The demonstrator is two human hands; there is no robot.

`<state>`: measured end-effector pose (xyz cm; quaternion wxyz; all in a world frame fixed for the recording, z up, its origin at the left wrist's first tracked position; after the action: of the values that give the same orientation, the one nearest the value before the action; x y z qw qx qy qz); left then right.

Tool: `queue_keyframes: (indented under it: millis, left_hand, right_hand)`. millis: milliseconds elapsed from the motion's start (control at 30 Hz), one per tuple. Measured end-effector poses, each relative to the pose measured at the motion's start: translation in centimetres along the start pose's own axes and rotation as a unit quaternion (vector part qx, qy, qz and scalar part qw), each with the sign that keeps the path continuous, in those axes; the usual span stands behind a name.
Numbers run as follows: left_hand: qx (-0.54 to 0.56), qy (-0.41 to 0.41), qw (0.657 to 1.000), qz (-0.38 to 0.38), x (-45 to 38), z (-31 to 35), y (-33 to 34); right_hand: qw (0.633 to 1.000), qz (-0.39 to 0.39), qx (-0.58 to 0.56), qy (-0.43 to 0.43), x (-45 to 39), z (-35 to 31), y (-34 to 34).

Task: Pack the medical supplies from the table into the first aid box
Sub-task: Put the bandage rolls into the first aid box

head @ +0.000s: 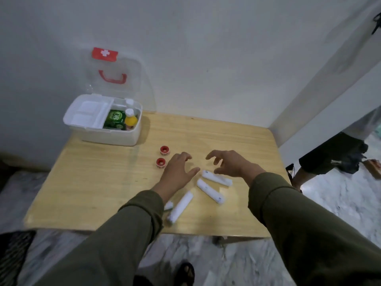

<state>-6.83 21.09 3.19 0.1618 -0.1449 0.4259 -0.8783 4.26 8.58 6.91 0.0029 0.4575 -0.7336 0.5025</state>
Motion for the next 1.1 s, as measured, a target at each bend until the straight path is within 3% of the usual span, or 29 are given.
queue_keyframes:
  millis: [200,433,833,1100]
  left_hand:
    - [-0.037,-0.112,0.993,-0.030,2.7,0.2,3.3]
    - [-0.102,-0.119,0.987,-0.042,2.7,1.5,4.3]
    - [-0.026,-0.169,0.984,-0.046,1.8,2.7,5.6]
    - [0.057,-0.116,0.992,-0.011,1.5,4.7,5.5]
  right_hand:
    - [0.996,-0.063,0.043,-0.037,-1.2,0.4,1.6]
    - [0.988,-0.096,0.097,-0.072,-1.8,0.8,3.4]
    - [0.999,-0.032,-0.022,-0.023,-0.8,4.2,2.5]
    - [0.997,0.023,-0.078,-0.005,0.6,5.2,0.7]
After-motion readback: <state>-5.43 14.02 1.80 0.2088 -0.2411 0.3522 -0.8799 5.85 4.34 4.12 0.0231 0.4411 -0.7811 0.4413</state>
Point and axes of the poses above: each hand's wrist, its own x-axis away from the middle knuckle, its own y-axis out of the palm, z = x × y, the point moved 6 cm from there along -x, towards the middle knuckle, and after that the axes turned 14 degrees about -x, right-handed, at the moved point
